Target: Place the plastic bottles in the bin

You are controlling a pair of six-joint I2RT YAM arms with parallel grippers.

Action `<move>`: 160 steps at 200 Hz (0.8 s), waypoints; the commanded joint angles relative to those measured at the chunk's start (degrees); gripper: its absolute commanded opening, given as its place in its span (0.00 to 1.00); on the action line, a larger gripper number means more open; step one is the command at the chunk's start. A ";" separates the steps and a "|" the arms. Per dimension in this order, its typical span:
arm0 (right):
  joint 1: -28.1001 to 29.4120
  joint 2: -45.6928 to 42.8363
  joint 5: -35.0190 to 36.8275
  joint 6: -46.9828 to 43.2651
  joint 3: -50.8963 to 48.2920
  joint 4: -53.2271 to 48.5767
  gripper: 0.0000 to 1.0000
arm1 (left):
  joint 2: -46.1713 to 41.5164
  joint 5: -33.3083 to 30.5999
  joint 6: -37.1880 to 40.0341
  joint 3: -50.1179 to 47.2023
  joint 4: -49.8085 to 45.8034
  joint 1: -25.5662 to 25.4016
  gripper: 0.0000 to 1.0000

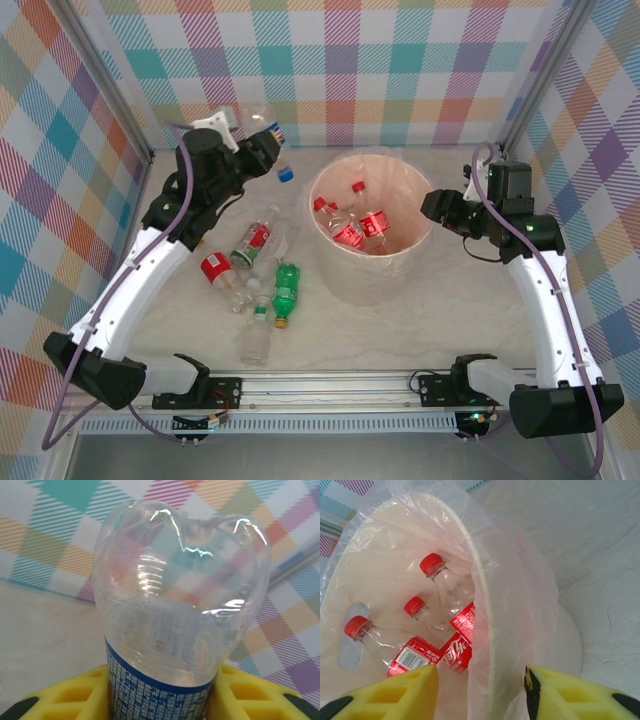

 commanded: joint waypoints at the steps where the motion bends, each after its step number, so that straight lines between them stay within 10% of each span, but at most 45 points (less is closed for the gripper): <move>1: -0.07 -0.09 -1.26 -0.07 -0.52 1.75 0.45 | 0.80 0.62 4.03 4.24 4.42 -2.06 0.27; 78: -0.08 -0.09 -2.37 -0.27 -0.80 2.93 0.33 | 10.26 2.71 13.56 11.77 -1.23 -17.56 0.25; 160: -0.03 -0.89 -3.66 -1.15 -1.75 5.11 0.28 | 12.48 8.69 16.03 3.61 -1.18 -20.80 0.24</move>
